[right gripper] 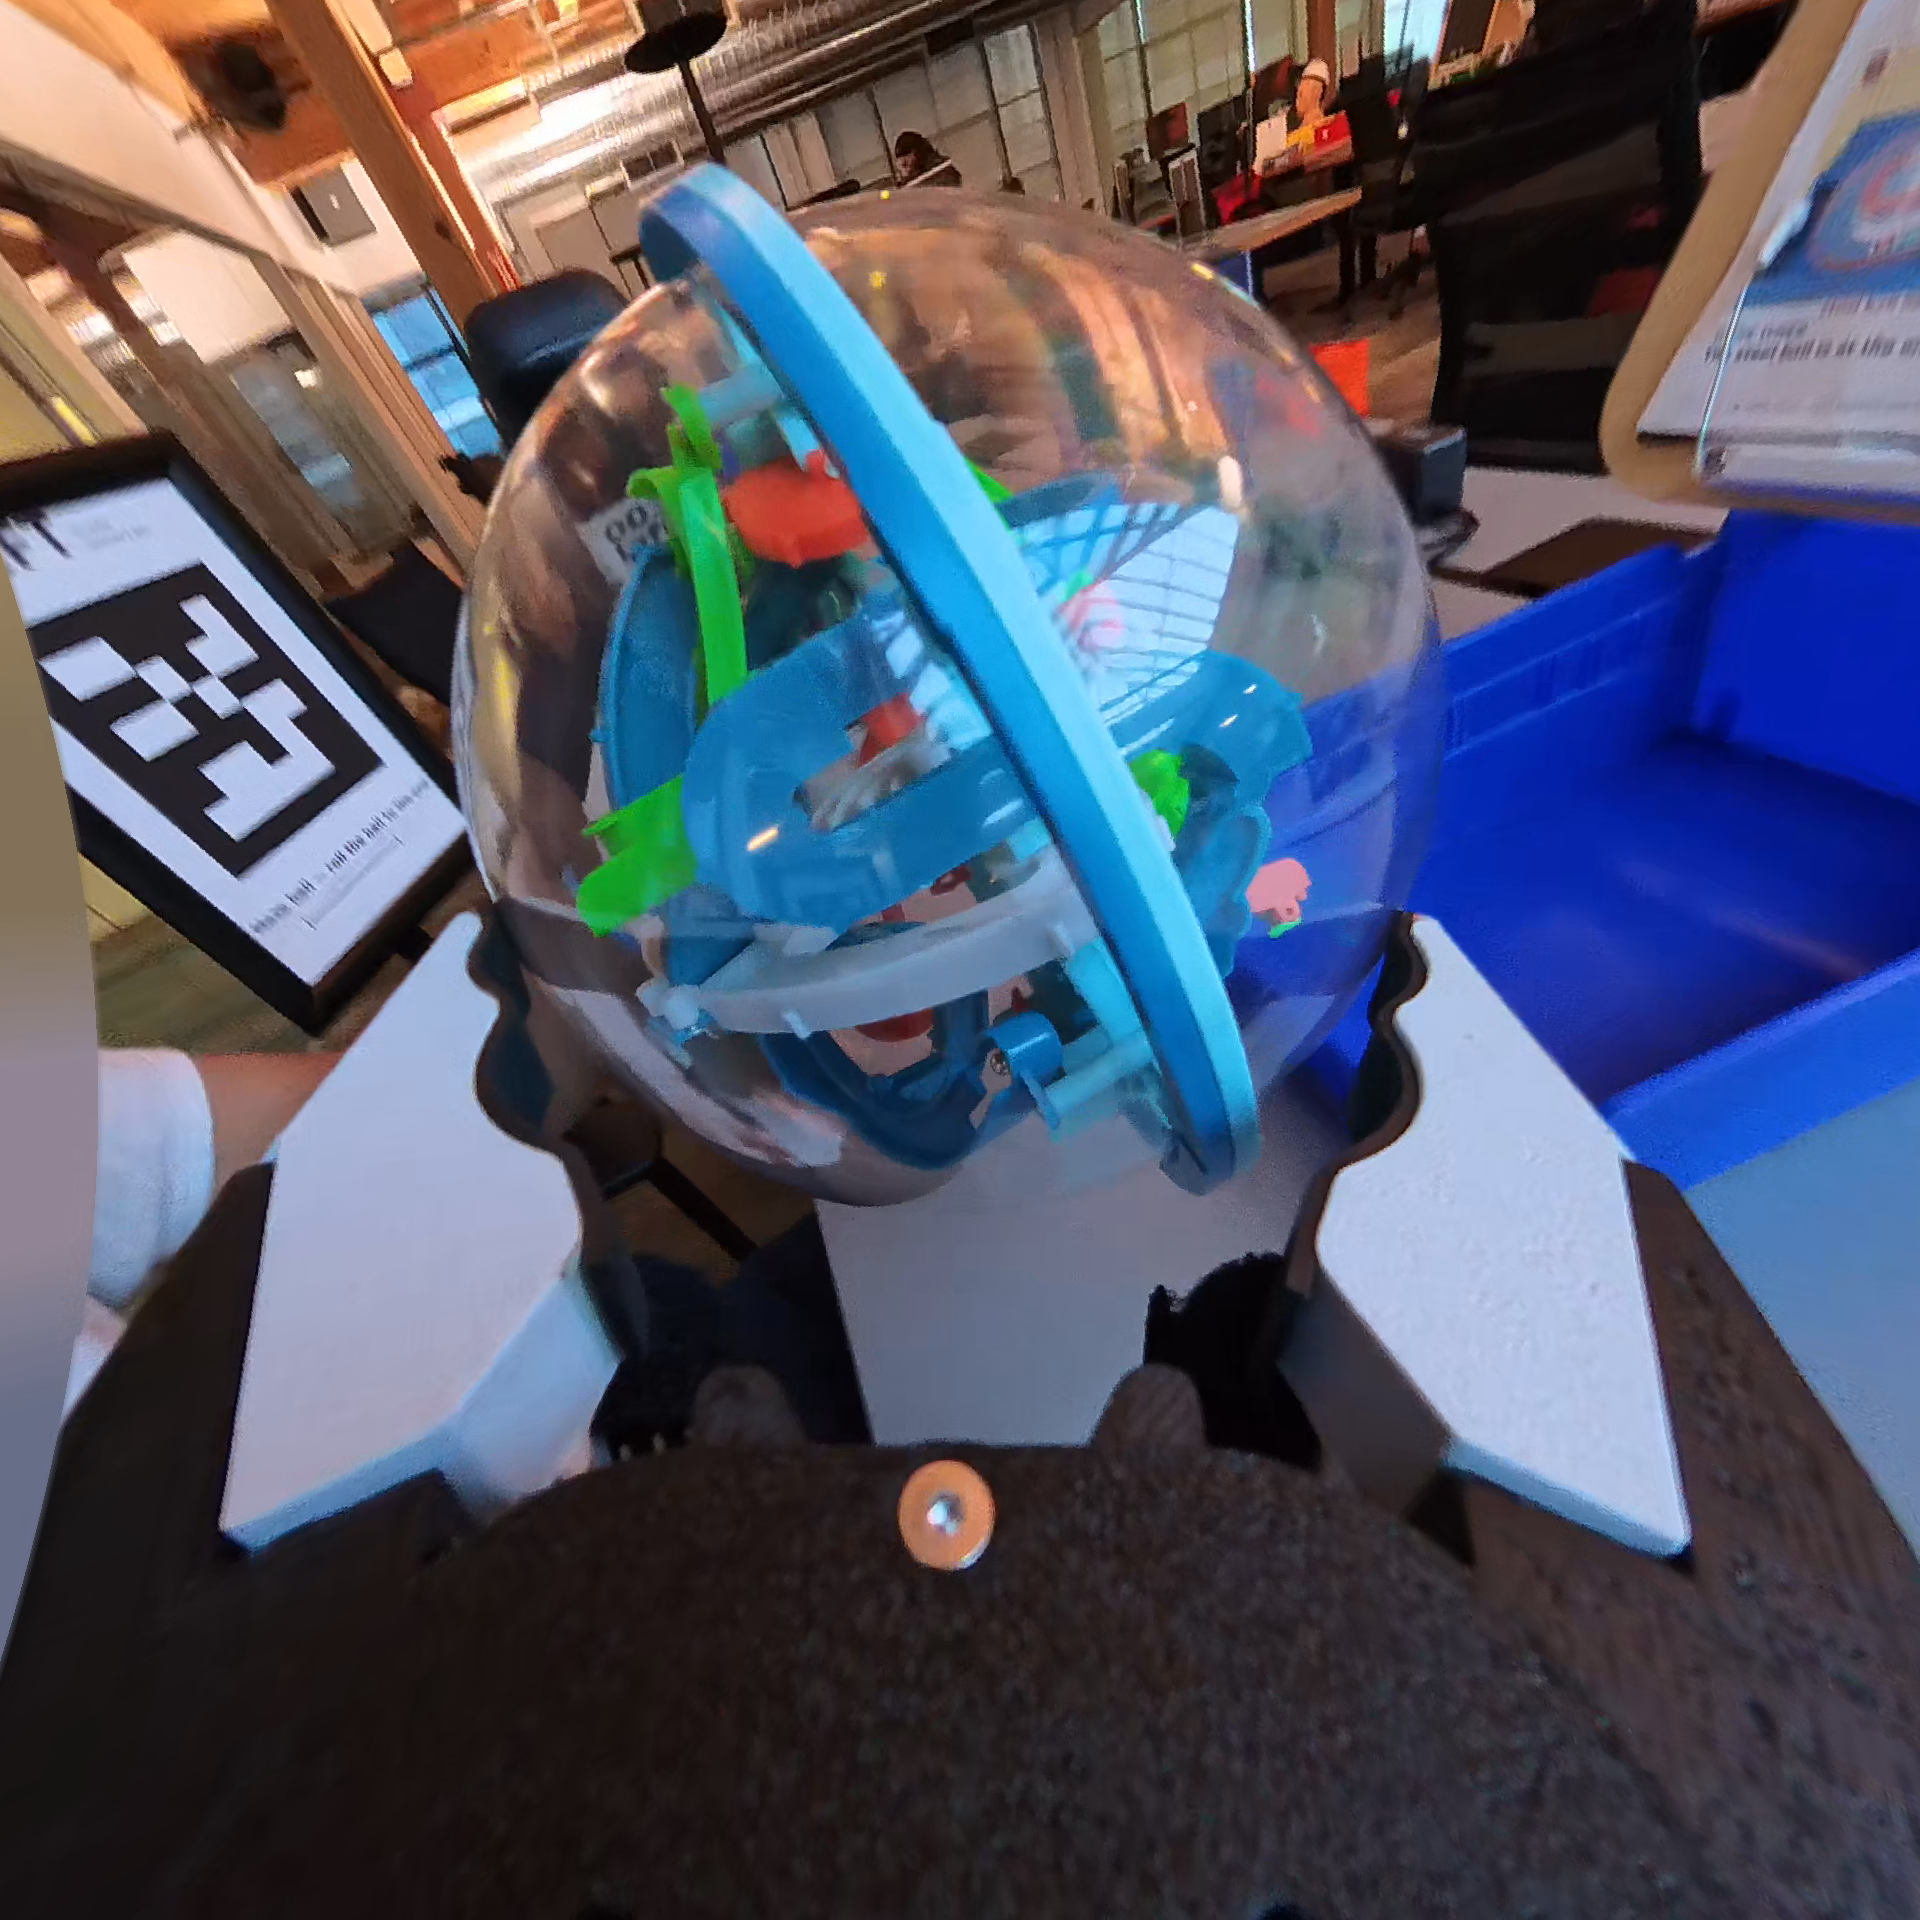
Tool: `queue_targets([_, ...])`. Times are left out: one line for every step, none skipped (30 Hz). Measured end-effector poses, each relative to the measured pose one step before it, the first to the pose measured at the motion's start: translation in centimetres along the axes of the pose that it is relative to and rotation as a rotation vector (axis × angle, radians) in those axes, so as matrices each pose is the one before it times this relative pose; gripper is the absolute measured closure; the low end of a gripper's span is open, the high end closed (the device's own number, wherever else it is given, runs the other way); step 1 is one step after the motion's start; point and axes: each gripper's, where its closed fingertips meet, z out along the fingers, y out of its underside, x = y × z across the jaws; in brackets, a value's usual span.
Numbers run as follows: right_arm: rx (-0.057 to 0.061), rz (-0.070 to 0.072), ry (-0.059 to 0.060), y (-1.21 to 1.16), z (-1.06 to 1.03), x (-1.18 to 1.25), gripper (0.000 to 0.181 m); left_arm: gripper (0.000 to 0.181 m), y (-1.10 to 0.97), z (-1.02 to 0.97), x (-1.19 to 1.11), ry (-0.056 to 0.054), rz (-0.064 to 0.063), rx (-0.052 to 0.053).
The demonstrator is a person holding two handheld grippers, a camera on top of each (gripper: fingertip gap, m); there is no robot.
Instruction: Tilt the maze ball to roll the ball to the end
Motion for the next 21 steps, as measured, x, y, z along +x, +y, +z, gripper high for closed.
queue_targets([-0.0049,0.0606,-0.0108,0.621,0.068,0.293,0.027,0.038,0.510,0.238,0.137,0.0122,-0.0516,0.0042])
queue_targets([-0.0226,0.0515,-0.0096,0.997,0.063,0.293,0.027,0.038,0.839,0.249,0.196,0.0101,-0.0433,-0.0114])
queue_targets([-0.0434,0.0295,-0.0076,1.302,0.092,0.283,0.027,0.038,1.091,0.287,0.179,0.0054,-0.0256,-0.0240])
queue_targets([-0.0406,0.0193,-0.0065,1.304,0.124,0.283,0.027,0.039,1.189,0.326,0.186,0.0029,-0.0192,-0.0273])
queue_targets([-0.0245,0.0258,-0.0070,1.154,0.172,0.303,0.027,0.039,1.150,0.372,0.170,0.0050,-0.0272,-0.0234])
queue_targets([-0.0133,0.0353,-0.0085,0.993,0.192,0.359,0.027,0.039,1.056,0.399,0.151,0.0085,-0.0387,-0.0148])
queue_targets([-0.0092,0.0421,-0.0089,0.854,0.224,0.414,0.027,0.039,0.975,0.410,0.088,0.0109,-0.0470,-0.0076])
queue_targets([-0.0145,0.0448,-0.0083,0.792,0.241,0.454,0.027,0.039,0.901,0.384,0.024,0.0122,-0.0488,-0.0029])
queue_targets([-0.0256,0.0421,-0.0062,0.870,0.213,0.434,0.027,0.039,0.834,0.350,-0.025,0.0135,-0.0406,0.0009])
queue_targets([-0.0331,0.0287,-0.0031,0.962,0.148,0.395,0.027,0.039,0.784,0.368,-0.037,0.0112,-0.0242,0.0010])
queue_targets([-0.0206,0.0102,-0.0005,0.802,0.130,0.410,0.027,0.039,0.746,0.391,-0.085,0.0051,-0.0117,-0.0024])
queue_targets([-0.0021,0.0046,0.0013,0.497,0.105,0.428,0.027,0.039,0.664,0.394,-0.096,0.0032,-0.0129,-0.0061])
queue_targets([0.0269,0.0153,-0.0047,-0.063,-0.039,0.250,0.027,0.039,0.181,0.242,-0.058,0.0072,-0.0225,0.0131])
queue_targets([0.0242,0.0220,-0.0060,-0.188,-0.058,0.173,0.027,0.040,-0.225,0.071,-0.052,0.0093,-0.0256,0.0265])
queue_targets([0.0158,0.0121,-0.0019,-0.162,-0.001,0.160,0.027,0.041,-0.023,0.076,-0.089,0.0053,-0.0169,0.0035])
queue_targets([0.0154,0.0024,-0.0012,-0.160,0.002,0.120,0.027,0.041,-0.039,0.054,-0.088,0.0006,-0.0072,0.0012])
queue_targets([0.0129,-0.0124,0.0002,-0.185,-0.023,0.073,0.027,0.041,-0.020,0.070,-0.082,-0.0028,0.0016,0.0003])
queue_targets([0.0168,-0.0250,0.0018,-0.233,-0.040,0.056,0.027,0.041,0.085,0.086,-0.075,-0.0026,0.0019,-0.0027])
queue_targets([0.0133,-0.0447,0.0030,-0.151,-0.042,0.070,0.028,0.042,0.195,0.125,-0.055,0.0019,-0.0061,-0.0088])
queue_targets([0.0095,-0.0628,0.0073,-0.010,-0.003,0.108,0.028,0.043,0.218,0.136,-0.033,0.0061,-0.0117,-0.0077])
queue_targets([0.0118,-0.0760,0.0138,0.075,0.034,0.153,0.028,0.044,0.129,0.124,-0.044,0.0074,-0.0110,0.0012])
